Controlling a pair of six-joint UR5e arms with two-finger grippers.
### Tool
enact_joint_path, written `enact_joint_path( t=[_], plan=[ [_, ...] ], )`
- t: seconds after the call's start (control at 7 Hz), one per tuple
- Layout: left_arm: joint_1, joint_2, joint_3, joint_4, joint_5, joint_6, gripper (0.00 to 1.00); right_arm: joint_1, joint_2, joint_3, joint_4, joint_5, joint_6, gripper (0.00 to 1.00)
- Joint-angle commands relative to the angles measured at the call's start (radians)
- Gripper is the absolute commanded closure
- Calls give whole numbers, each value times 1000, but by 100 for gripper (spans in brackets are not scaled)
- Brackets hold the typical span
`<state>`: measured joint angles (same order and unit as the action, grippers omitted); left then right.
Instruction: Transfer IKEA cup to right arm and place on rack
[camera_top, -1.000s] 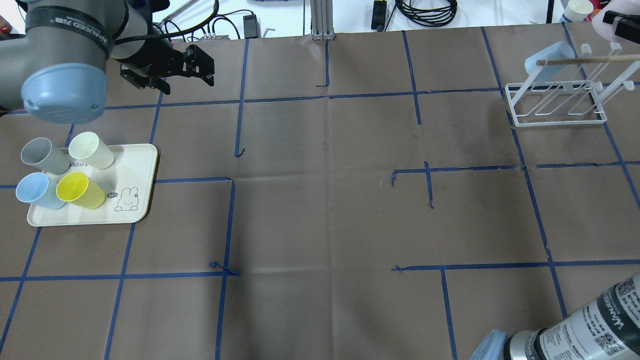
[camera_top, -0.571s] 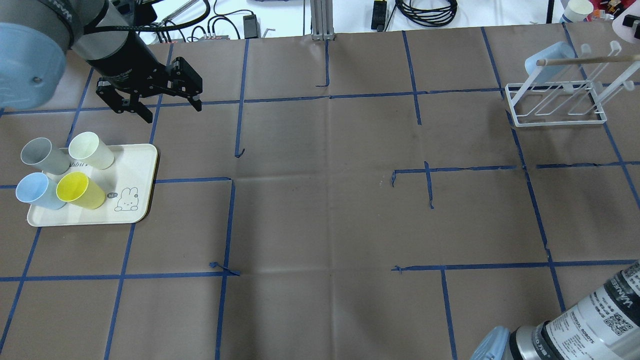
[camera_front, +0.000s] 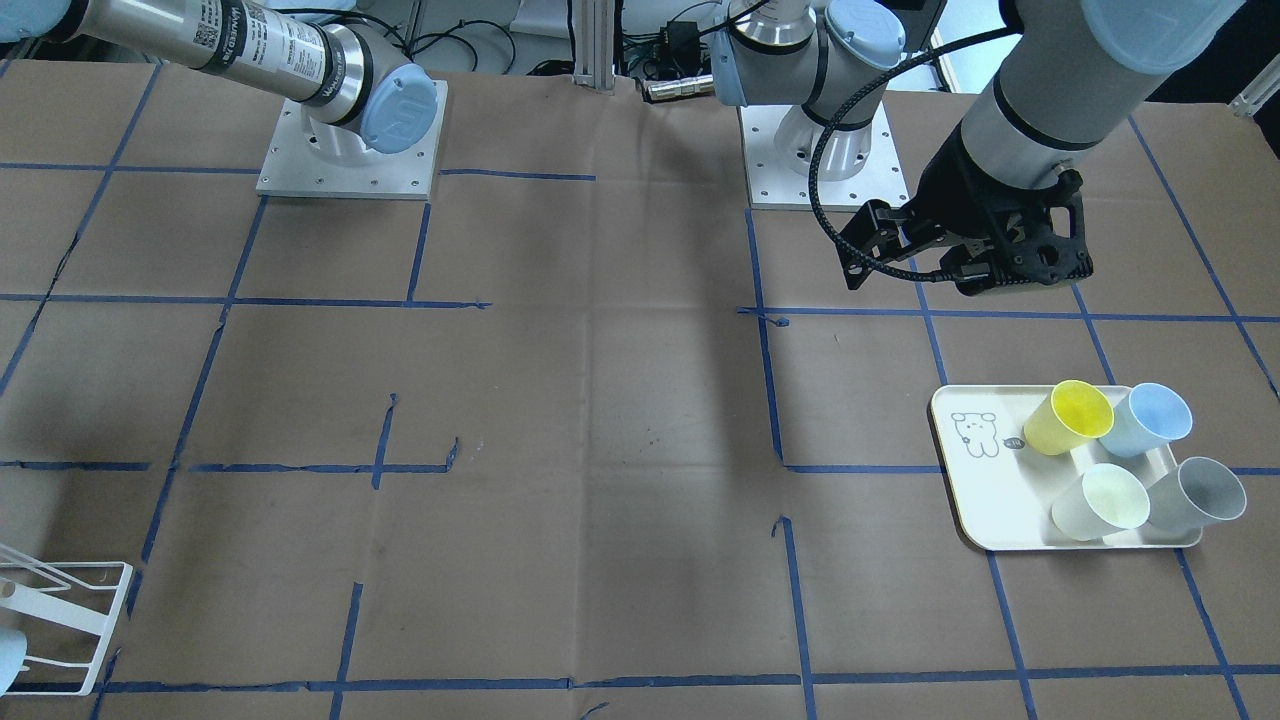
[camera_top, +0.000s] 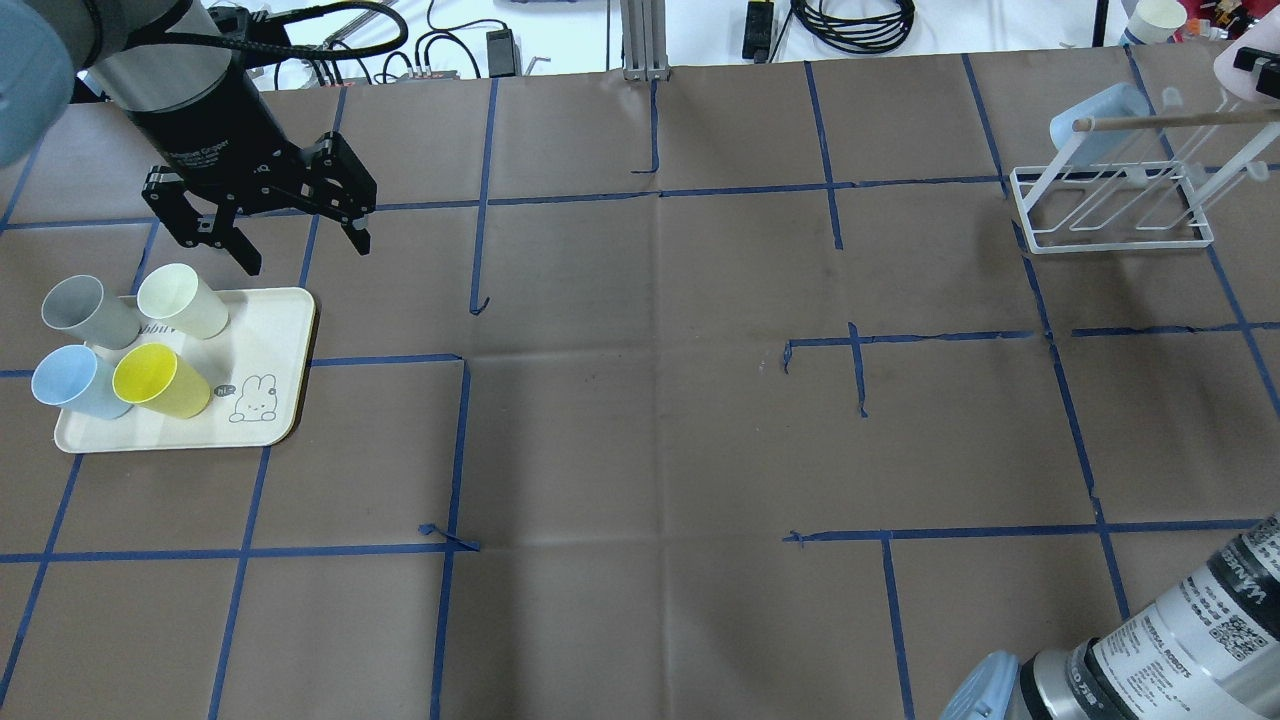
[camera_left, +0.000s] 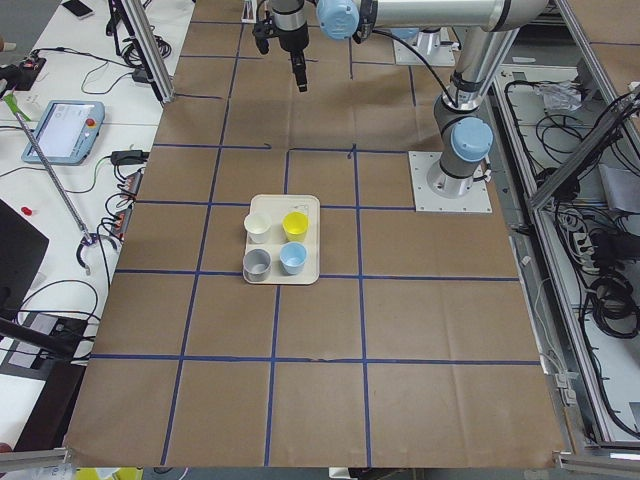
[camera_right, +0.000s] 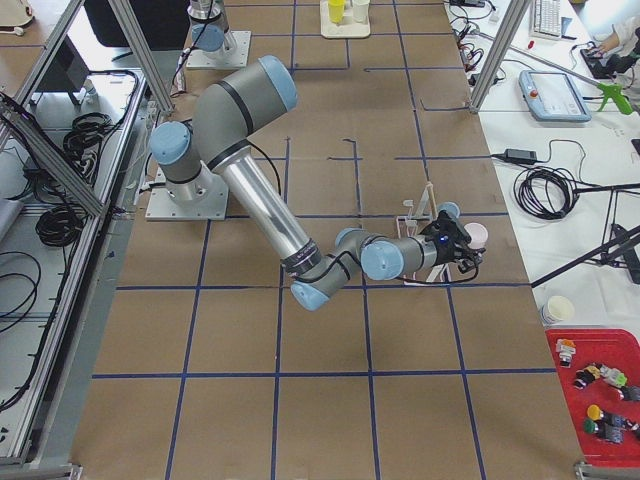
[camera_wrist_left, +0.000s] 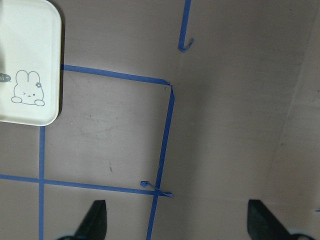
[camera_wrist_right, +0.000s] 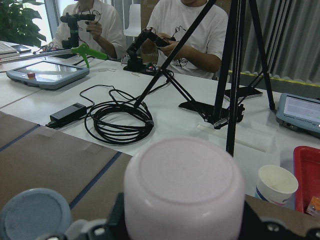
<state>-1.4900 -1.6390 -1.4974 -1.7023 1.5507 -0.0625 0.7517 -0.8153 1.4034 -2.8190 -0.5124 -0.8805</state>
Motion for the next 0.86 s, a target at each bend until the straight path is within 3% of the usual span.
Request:
enact_joint_path(
  t=[0.0,0.71],
  plan=[
    [-38,-1,2,24,41,6,0,6,-11,22,3,-1,2,57],
    [-55,5,-49,150,32,27,0,6,-8,54,-1,-5,-2,54]
  ],
)
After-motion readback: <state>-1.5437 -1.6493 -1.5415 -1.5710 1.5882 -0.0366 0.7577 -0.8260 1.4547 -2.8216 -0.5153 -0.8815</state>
